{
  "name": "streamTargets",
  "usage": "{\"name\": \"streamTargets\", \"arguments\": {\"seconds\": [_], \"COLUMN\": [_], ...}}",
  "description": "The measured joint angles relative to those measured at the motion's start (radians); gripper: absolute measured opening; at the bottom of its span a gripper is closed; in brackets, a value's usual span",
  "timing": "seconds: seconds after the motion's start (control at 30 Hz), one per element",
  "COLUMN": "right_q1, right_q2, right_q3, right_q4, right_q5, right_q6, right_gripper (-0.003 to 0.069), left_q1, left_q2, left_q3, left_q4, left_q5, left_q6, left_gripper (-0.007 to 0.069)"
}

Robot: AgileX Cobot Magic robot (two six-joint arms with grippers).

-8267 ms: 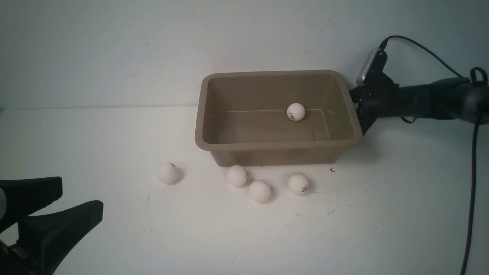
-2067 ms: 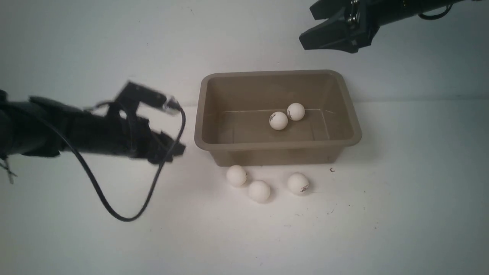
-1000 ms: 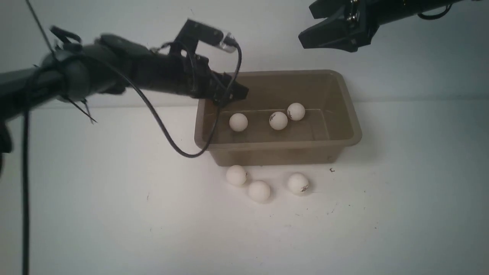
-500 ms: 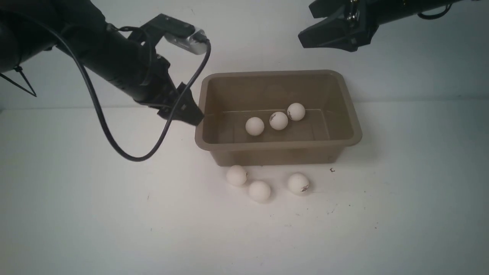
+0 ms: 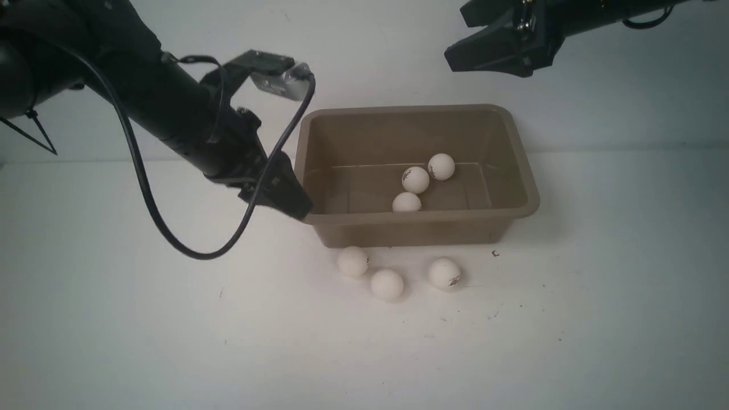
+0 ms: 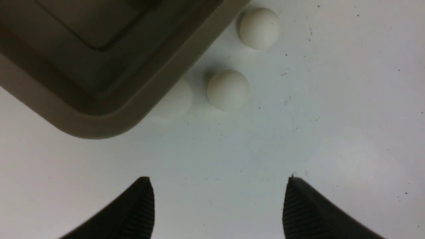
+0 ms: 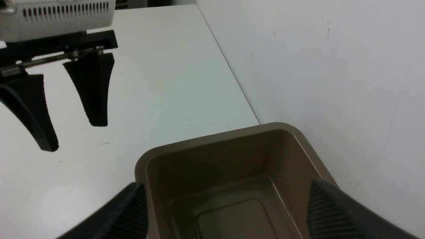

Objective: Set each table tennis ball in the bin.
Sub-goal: Use the left arm to clamp the table tennis ball closest to it

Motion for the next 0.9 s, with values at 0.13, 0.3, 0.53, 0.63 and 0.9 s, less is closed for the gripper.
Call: {"name": "streamTargets", "arguments": {"seconds": [0.13, 0.3, 0.53, 0.63, 0.9], "right_q1": [0.000, 0.000, 0.000, 0.000, 0.000], "right_q2": [0.000, 0.000, 0.000, 0.000, 0.000], "right_q3": [0.000, 0.000, 0.000, 0.000, 0.000], "right_q4": [0.000, 0.000, 0.000, 0.008, 0.029], "right_q5": [0.000, 0.000, 0.000, 0.000, 0.000], "right_q6": [0.000, 0.000, -0.003, -0.004, 0.006], "right_gripper": [0.0589, 0.0589, 0.0589, 0.0589, 0.0589], "left_q1": [0.000, 0.000, 0.000, 0.000, 0.000], "left_q2": [0.000, -0.002, -0.059, -0.119, -0.193], "left_q3": [0.058, 0.107, 0.117, 0.085, 0.039], "left_q4": [-0.020, -0.092, -0.131, -0.128, -0.378], "left_q5": [-0.008, -0.006, -0.005, -0.139, -0.601], "left_q6": [0.001, 0.001, 0.030, 0.061, 0.141], "left_gripper": [0.0465, 0.0426, 0.0369, 0.0363, 0.0363]}}
